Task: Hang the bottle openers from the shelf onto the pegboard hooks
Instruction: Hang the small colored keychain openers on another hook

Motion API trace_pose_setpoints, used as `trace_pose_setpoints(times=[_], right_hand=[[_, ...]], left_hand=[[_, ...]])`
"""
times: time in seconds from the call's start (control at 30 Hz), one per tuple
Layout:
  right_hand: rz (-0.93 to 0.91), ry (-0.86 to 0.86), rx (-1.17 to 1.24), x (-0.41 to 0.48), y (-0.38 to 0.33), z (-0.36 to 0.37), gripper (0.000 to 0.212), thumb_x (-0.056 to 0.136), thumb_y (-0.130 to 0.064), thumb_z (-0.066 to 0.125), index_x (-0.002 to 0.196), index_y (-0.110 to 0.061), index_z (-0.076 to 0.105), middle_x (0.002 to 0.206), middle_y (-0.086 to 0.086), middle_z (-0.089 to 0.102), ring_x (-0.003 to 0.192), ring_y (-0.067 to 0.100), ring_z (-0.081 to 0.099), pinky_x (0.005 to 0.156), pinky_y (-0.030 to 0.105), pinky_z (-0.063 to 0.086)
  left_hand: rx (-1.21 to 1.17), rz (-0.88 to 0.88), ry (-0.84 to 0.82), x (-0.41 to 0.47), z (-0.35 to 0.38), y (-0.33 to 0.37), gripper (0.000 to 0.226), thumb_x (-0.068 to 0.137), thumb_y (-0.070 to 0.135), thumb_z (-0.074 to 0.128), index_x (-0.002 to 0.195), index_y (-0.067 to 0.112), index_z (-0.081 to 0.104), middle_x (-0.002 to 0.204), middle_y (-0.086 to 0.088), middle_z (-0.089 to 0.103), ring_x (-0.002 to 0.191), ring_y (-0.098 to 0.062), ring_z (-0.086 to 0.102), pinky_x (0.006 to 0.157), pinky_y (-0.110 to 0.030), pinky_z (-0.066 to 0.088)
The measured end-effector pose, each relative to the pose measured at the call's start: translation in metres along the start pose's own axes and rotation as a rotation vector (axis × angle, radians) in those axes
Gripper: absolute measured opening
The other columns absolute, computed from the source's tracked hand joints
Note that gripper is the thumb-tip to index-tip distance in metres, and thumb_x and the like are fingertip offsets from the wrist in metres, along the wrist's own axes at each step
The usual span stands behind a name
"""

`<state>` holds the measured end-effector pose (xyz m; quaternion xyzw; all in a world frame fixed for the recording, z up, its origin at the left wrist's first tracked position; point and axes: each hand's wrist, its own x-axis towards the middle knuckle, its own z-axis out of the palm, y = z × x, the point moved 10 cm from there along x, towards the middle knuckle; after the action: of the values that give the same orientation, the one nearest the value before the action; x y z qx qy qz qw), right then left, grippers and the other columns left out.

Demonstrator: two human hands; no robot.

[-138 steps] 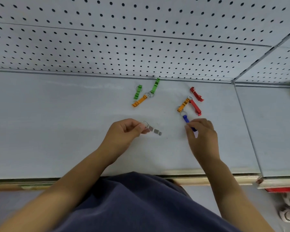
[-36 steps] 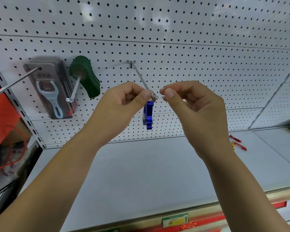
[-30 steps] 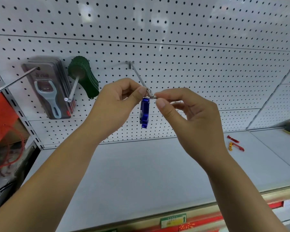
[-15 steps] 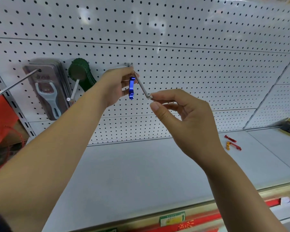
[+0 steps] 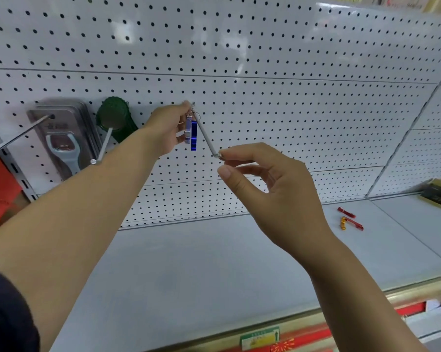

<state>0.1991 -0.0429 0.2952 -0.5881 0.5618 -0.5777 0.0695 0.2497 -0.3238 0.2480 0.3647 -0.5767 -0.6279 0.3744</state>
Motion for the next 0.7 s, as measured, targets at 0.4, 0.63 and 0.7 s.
trace_pose_setpoints(times=[0.4, 0.63, 0.7], right_hand=[[0.046, -0.054, -0.021, -0.002, 0.022, -0.006, 0.029, 0.092, -0.032, 0.070, 0.120, -0.035, 0.066, 0.119, -0.023, 0.067, 0.113, 0.000, 0.061, 0.094, 0.010, 0.044], [0.033, -0.084, -0.135, -0.005, 0.088, -0.021, 0.032, 0.094, -0.032, 0.068, 0.125, -0.033, 0.063, 0.119, -0.030, 0.058, 0.110, -0.022, 0.047, 0.093, -0.002, 0.032], [0.096, -0.089, -0.181, -0.012, 0.131, -0.027, 0.035, 0.094, -0.030, 0.069, 0.128, -0.030, 0.062, 0.123, -0.025, 0.059, 0.110, -0.017, 0.048, 0.094, -0.002, 0.031]], left_hand=[[0.319, 0.351, 0.328, -0.026, -0.016, 0.010, 0.029, 0.101, 0.038, 0.054, 0.119, 0.016, 0.060, 0.115, 0.005, 0.062, 0.103, -0.011, 0.058, 0.078, -0.020, 0.043], [0.721, 0.466, 0.450, -0.082, -0.017, -0.053, 0.038, 0.102, 0.033, 0.055, 0.135, 0.016, 0.056, 0.140, 0.000, 0.052, 0.132, -0.017, 0.044, 0.107, -0.026, 0.035], [0.876, 0.480, 0.403, -0.096, -0.004, -0.091, 0.040, 0.101, 0.033, 0.055, 0.136, 0.014, 0.056, 0.145, -0.005, 0.052, 0.137, -0.022, 0.042, 0.111, -0.035, 0.037]])
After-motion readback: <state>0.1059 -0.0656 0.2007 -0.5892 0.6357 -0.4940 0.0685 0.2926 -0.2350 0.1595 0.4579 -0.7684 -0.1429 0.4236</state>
